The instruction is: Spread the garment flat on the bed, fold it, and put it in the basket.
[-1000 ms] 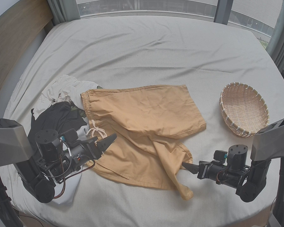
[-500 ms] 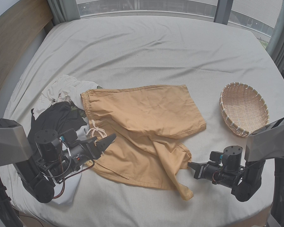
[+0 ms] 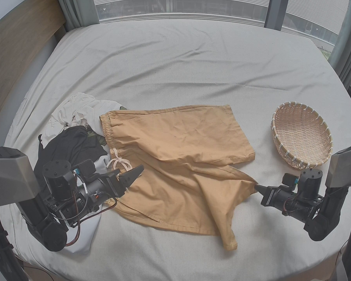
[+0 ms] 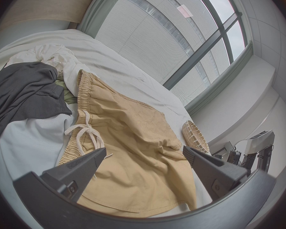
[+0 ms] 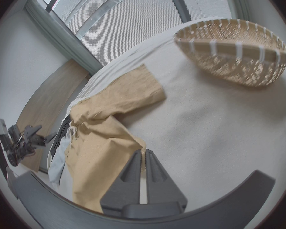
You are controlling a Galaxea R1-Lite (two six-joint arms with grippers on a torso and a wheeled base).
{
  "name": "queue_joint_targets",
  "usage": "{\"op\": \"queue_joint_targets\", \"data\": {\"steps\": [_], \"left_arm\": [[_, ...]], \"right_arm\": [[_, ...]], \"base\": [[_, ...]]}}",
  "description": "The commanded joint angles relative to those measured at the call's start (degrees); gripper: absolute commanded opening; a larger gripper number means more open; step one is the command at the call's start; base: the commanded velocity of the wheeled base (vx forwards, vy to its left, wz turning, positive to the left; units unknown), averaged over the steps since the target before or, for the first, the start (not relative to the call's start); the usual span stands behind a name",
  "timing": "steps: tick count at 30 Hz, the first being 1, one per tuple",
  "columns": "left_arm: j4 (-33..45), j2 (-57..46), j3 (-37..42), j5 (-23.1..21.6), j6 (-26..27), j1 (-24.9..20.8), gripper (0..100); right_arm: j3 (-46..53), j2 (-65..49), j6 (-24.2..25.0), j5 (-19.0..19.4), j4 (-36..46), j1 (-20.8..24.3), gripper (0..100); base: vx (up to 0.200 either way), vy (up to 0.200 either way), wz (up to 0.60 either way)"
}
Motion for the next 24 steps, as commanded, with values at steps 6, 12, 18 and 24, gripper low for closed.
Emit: {"op": "queue_joint_targets", "data": {"steps": [6, 12, 18, 24], "left_arm": [[-0.01, 0.24, 0.19, 0.01, -0.05, -0.2, 100], [-0.01, 0.41, 0.71, 0.01, -0.14, -0.11, 100], [-0.01, 0.41, 0.89, 0.01, -0.14, -0.11, 100], [-0.01, 0.41, 1.07, 0.01, -0.14, -0.11, 100]], "right_arm": [[-7.36, 2.56, -0.1, 0.01, 0.23, -3.51, 0], [-10.26, 4.23, -0.1, 0.89, -0.21, -3.69, 0], [-12.99, 4.4, -0.19, 0.81, -0.21, -3.78, 0], [-13.51, 4.14, -0.54, 0.72, -0.21, -3.16, 0]], "base": [[0.0, 0.0, 0.0], [0.0, 0.0, 0.0], [0.0, 0.0, 0.0], [0.0, 0.0, 0.0]]}}
